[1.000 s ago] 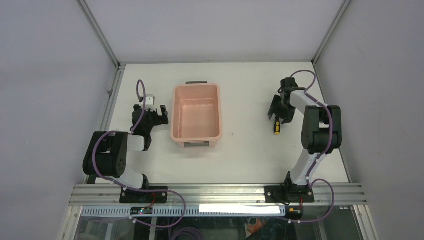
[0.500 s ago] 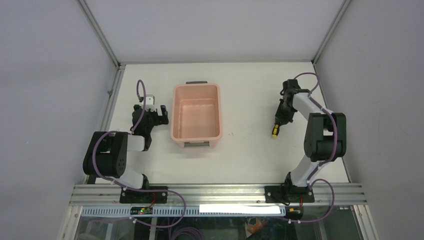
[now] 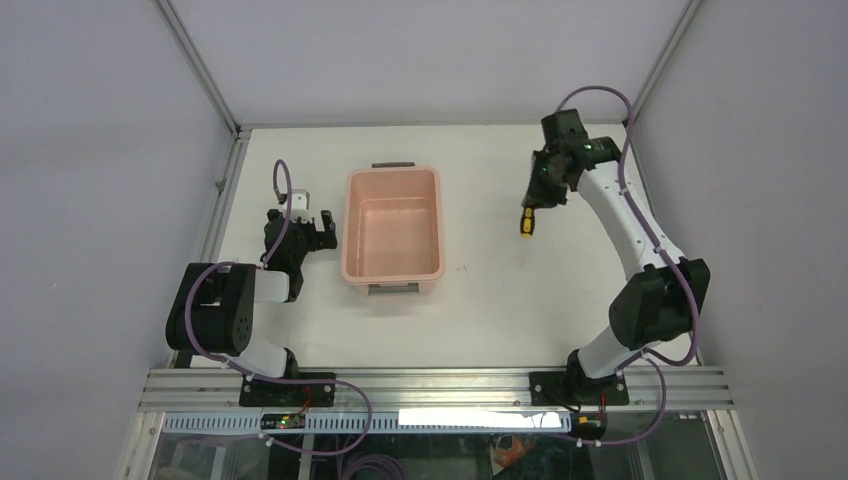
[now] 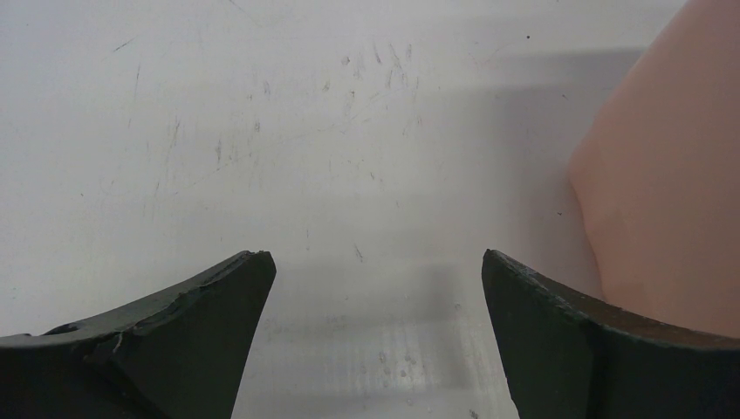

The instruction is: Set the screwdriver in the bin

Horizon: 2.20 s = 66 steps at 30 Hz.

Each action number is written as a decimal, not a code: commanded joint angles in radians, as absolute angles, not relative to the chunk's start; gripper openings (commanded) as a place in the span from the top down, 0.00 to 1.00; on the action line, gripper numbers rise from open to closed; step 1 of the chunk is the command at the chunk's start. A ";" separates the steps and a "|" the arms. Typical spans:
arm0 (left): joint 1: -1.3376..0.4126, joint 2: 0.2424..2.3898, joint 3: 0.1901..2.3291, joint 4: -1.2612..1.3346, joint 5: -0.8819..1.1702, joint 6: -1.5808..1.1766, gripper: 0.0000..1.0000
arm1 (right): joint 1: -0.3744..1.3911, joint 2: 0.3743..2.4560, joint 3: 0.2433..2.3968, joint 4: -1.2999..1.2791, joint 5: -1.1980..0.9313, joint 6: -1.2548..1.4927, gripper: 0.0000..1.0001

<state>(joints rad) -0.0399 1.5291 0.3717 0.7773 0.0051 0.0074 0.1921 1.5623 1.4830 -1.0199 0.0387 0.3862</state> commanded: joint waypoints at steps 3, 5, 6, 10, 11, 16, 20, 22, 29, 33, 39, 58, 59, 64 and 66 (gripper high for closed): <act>-0.046 1.507 0.383 0.804 0.015 -0.009 0.01 | 0.502 1.667 1.818 -1.182 0.019 0.422 1.00; -0.046 1.507 0.383 0.804 0.015 -0.009 0.01 | 0.592 1.721 1.913 -1.198 0.040 0.425 1.00; -0.046 1.508 0.383 0.804 0.015 -0.009 0.01 | 0.633 1.754 1.961 -1.206 0.060 0.428 1.00; -0.046 1.508 0.383 0.803 0.015 -0.009 0.01 | 0.752 1.895 2.119 -1.197 0.058 0.438 1.00; -0.046 1.507 0.383 0.803 0.016 -0.009 0.01 | 0.771 1.923 2.155 -1.186 0.053 0.447 1.00; -0.047 1.506 0.383 0.804 0.016 -0.009 0.01 | 0.850 2.045 2.222 -1.115 0.047 0.484 1.00; -0.046 1.508 0.383 0.804 0.015 -0.009 0.01 | 0.877 2.108 2.193 -1.061 0.102 0.532 1.00; -0.046 1.507 0.383 0.804 0.015 -0.009 0.01 | 0.885 2.121 2.142 -1.015 0.135 0.560 1.00; -0.047 1.508 0.383 0.804 0.015 -0.009 0.01 | 0.891 2.147 1.926 -0.836 0.257 0.673 0.93; -0.047 1.508 0.383 0.804 0.015 -0.009 0.01 | 0.893 2.175 1.838 -0.748 0.226 0.707 0.89; -0.047 1.507 0.383 0.804 0.016 -0.009 0.01 | 0.893 2.213 1.848 -0.743 0.196 0.697 0.56; -0.047 1.508 0.383 0.804 0.016 -0.009 0.01 | 0.840 1.731 1.712 -0.721 0.197 0.408 0.01; -0.046 1.508 0.383 0.804 0.015 -0.009 0.01 | 0.813 1.702 1.680 -0.717 0.193 0.415 0.01; -0.047 1.508 0.383 0.804 0.015 -0.009 0.01 | 0.685 1.516 1.478 -0.694 0.278 0.427 0.01; -0.046 1.507 0.383 0.804 0.015 -0.009 0.01 | 0.621 1.434 1.399 -0.679 0.318 0.424 0.01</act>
